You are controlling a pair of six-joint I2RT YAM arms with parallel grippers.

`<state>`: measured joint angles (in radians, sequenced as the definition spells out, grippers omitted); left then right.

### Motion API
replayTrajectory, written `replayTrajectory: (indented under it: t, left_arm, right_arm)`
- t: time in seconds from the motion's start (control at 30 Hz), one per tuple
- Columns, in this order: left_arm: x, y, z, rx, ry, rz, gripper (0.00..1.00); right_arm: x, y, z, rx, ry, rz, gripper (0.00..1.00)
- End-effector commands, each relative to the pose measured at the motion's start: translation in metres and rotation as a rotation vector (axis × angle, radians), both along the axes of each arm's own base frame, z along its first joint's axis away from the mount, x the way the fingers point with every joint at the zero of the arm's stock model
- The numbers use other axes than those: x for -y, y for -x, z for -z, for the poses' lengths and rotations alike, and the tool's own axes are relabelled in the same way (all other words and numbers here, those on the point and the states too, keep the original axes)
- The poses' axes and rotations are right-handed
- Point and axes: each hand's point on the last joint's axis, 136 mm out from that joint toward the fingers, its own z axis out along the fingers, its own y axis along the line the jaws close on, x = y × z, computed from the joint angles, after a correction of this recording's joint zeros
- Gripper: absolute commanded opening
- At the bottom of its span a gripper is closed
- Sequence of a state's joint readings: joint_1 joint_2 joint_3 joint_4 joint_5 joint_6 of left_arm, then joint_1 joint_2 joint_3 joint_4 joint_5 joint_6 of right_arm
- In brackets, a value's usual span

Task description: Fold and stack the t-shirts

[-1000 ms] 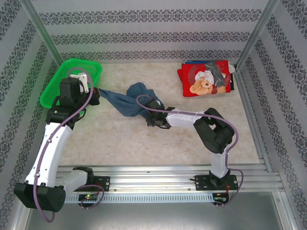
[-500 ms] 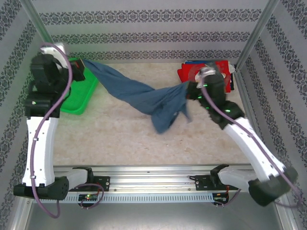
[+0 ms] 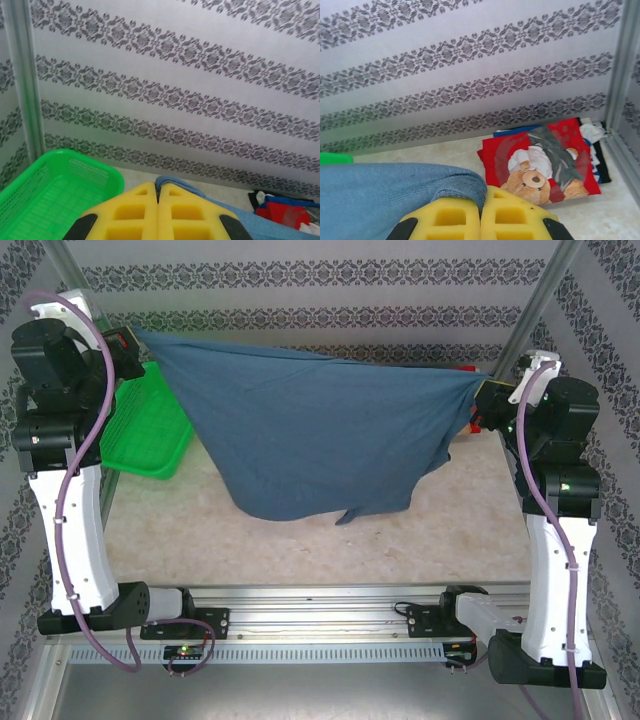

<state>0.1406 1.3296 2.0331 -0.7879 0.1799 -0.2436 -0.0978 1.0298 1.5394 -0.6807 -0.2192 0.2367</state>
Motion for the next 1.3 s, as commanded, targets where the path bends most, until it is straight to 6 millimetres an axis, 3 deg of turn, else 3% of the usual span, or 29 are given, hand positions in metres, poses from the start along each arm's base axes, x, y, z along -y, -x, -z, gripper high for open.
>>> replayTrajectory:
  t: [0.0, 0.1, 0.27, 0.43, 0.6, 0.73, 0.83, 0.97, 1.07, 1.17, 1.27]
  left_arm:
    - [-0.014, 0.003, 0.004, -0.026, -0.038, -0.054, 0.00]
    - [-0.013, 0.012, -0.002, 0.001, -0.046, -0.055, 0.00]
    - [-0.016, 0.045, -0.025, 0.080, -0.084, -0.106, 0.00]
    - [-0.015, 0.063, -0.026, 0.105, -0.097, -0.116, 0.00]
    - [-0.008, 0.056, -0.002, 0.054, -0.065, -0.068, 0.00]
    - [0.013, 0.047, 0.035, 0.011, 0.041, 0.045, 0.00]
    - [0.022, 0.042, 0.070, -0.044, 0.094, 0.094, 0.00]
    - [0.027, 0.041, 0.112, -0.118, 0.112, 0.112, 0.00]
    - [0.031, 0.044, 0.131, -0.141, 0.113, 0.129, 0.00]
    - [0.037, 0.053, 0.125, -0.097, 0.095, 0.157, 0.00]
    - [0.038, 0.070, 0.099, -0.017, 0.071, 0.155, 0.00]
  right_arm:
    - [0.002, -0.005, -0.002, 0.015, -0.037, -0.014, 0.00]
    - [-0.001, 0.000, -0.011, 0.063, -0.047, -0.034, 0.00]
    - [-0.002, 0.021, -0.032, 0.134, -0.033, -0.027, 0.00]
    - [-0.010, 0.031, -0.041, 0.144, -0.048, -0.066, 0.00]
    - [-0.004, 0.029, -0.030, 0.107, -0.030, -0.035, 0.00]
    - [-0.002, 0.015, -0.016, 0.039, -0.042, -0.034, 0.00]
    - [-0.012, 0.003, -0.002, 0.003, -0.090, -0.092, 0.00]
    - [-0.042, -0.004, 0.016, -0.029, -0.072, -0.223, 0.00]
    - [-0.060, -0.008, 0.033, -0.081, -0.012, -0.277, 0.00]
    - [-0.067, -0.009, 0.035, -0.069, -0.005, -0.289, 0.00]
    - [-0.075, 0.000, 0.021, -0.022, -0.037, -0.324, 0.00]
